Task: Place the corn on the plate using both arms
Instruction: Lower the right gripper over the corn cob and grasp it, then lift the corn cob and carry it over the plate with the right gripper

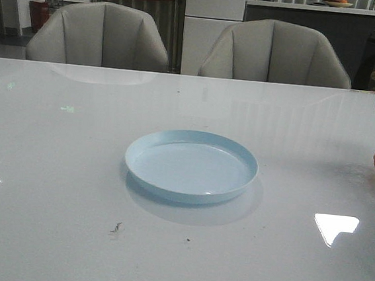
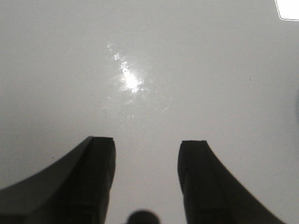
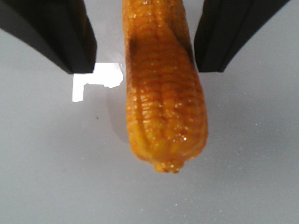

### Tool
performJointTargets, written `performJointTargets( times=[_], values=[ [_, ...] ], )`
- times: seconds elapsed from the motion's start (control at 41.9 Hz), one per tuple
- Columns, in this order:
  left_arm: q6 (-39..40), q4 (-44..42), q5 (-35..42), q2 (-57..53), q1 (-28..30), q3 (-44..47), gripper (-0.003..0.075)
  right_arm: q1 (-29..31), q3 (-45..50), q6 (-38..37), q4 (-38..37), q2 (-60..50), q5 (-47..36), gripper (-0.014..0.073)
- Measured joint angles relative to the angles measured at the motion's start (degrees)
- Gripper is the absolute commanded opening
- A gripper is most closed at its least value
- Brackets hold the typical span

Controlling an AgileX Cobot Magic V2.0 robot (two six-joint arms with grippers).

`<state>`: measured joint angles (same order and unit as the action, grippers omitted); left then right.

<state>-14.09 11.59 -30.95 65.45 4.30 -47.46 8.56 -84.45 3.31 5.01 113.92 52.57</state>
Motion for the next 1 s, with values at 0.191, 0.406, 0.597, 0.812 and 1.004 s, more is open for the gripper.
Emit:
performJointTargets(
  times=[0.191,0.406,0.597,0.812,1.004],
  values=[
    [0.0,0.0,0.1,0.0,0.0,0.0,0.0380,0.0,-0.1,0.8,0.0,2.0,0.1,0.0549],
    [0.0,0.0,0.1,0.0,0.0,0.0,0.0380,0.0,-0.1,1.1,-0.2,4.2,0.6,0.0426],
    [0.0,0.0,0.2,0.0,0.0,0.0,0.0380,0.0,-0.1,1.2,-0.2,4.2,1.1,0.0073],
    [0.0,0.0,0.7,0.0,0.0,0.0,0.0380,-0.1,-1.9,1.3,3.0,4.2,3.1,0.0056],
    [0.0,0.2,1.9,0.0,0.0,0.0,0.0380,-3.2,-8.8,3.6,8.0,4.2,8.7,0.0056]
  ],
)
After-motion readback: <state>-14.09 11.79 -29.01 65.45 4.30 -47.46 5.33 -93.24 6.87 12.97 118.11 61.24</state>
